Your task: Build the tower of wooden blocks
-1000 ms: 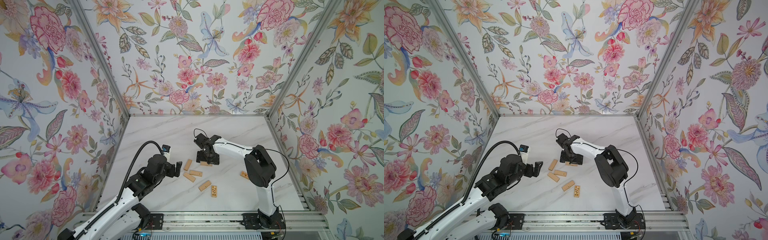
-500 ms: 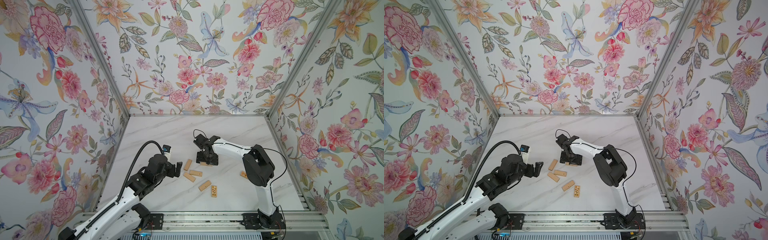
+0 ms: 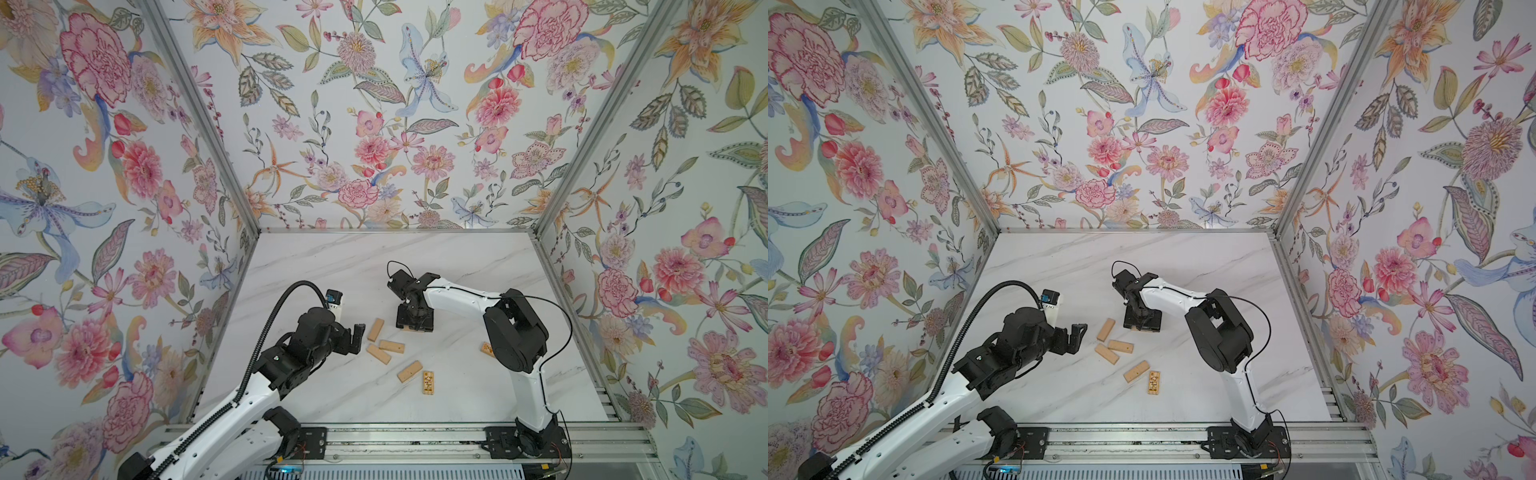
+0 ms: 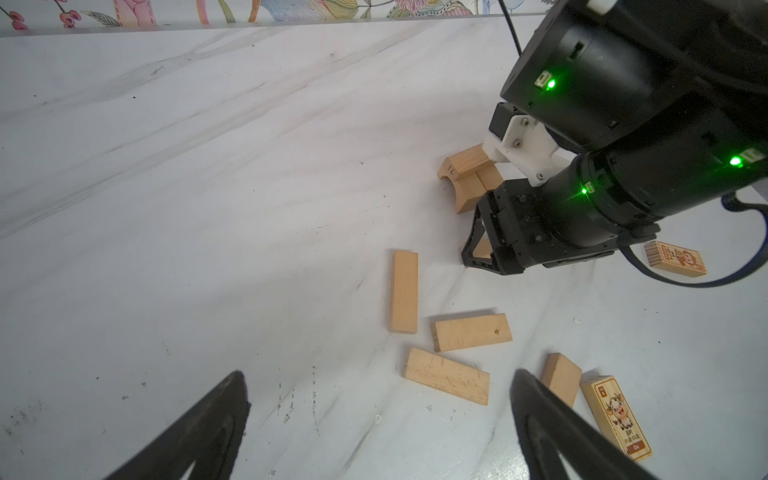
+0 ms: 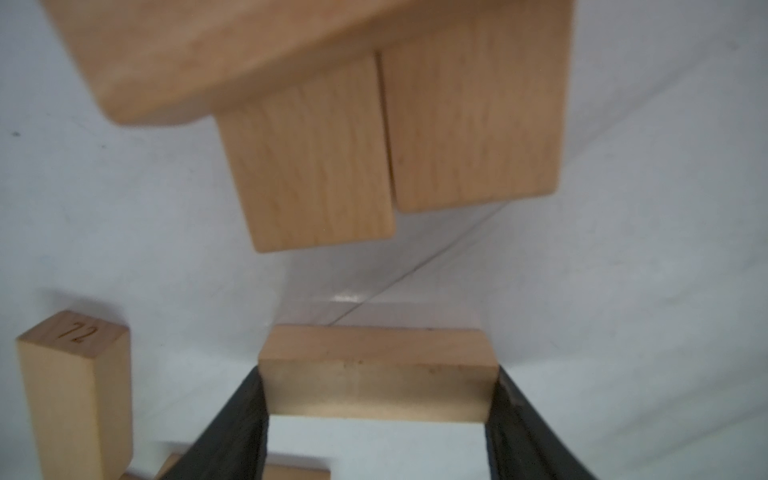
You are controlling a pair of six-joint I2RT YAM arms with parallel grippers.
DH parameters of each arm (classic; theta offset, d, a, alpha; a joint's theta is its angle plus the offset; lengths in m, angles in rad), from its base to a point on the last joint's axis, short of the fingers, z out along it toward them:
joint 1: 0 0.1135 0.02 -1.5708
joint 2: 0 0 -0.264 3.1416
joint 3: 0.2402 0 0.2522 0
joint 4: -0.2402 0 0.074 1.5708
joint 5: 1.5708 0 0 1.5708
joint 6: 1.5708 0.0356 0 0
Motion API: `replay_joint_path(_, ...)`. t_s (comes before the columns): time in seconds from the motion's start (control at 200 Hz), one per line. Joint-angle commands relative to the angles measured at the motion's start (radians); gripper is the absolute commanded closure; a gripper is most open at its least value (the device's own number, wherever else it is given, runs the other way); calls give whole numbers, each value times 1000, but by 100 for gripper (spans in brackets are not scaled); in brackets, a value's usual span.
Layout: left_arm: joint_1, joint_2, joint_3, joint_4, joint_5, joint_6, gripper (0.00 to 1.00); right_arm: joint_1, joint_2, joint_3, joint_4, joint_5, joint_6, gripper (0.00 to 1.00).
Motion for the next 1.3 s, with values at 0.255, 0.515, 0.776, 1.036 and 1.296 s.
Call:
replay_joint_path(0.255, 46, 34, 9, 34, 16, 45, 1, -59, -93, 19, -40, -25, -97, 40)
replay_joint_path(0.515, 64, 102, 36, 89, 28, 50, 1, -97, -45, 148, -95, -22, -174, 40)
replay_joint_path(0.776, 74, 164, 69, 116, 30, 58, 1, -119, 19, 244, -129, -14, -230, 40)
replay_joint_path(1.036, 89, 193, 80, 134, 43, 58, 0, -123, 44, 276, -159, -14, -278, 40)
replay_joint_path(1.296, 98, 218, 89, 146, 56, 62, 1, -123, 57, 276, -159, -34, -308, 39)
